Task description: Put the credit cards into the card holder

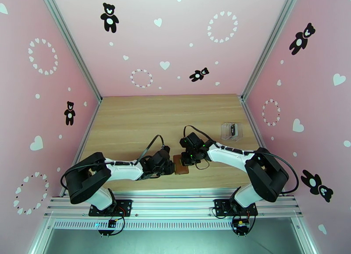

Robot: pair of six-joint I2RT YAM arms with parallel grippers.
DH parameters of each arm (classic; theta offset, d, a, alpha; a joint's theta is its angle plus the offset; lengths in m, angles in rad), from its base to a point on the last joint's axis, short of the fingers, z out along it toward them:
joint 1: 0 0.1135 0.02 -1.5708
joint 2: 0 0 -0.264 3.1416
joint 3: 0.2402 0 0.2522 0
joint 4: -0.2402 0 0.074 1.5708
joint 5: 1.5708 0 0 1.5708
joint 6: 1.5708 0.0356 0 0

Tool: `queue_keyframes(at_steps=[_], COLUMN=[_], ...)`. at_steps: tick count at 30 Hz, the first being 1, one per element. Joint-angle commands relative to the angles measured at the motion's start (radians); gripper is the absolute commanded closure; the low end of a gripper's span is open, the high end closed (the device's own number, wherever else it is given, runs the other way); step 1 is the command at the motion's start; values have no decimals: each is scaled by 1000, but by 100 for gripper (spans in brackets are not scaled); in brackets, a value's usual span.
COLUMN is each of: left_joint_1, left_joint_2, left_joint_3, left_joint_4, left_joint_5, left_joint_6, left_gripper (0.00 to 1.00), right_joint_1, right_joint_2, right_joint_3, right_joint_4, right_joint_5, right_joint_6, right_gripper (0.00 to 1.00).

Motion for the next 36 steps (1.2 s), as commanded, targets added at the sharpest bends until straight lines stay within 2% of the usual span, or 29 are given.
queue_keyframes(at_steps=[1,16,36], left_joint_1=[-1,0,-1], left_joint_2=[44,40,38], left_joint_3=[0,-5,-7], left_joint_4=[-21,-11,-11], left_joint_5=[-14,-8,-2], left_joint_6=[1,1,5], left_gripper=[86,87,86], right_joint_1=[-9,-4,32], right_joint_2=[-33,19,81], right_joint_3=[-10,-5,60], right_joint_4=[4,-3,-88], right_joint_5=[-10,-44,16], right_joint_6=[10,-3,-11], right_gripper=[100,100,100])
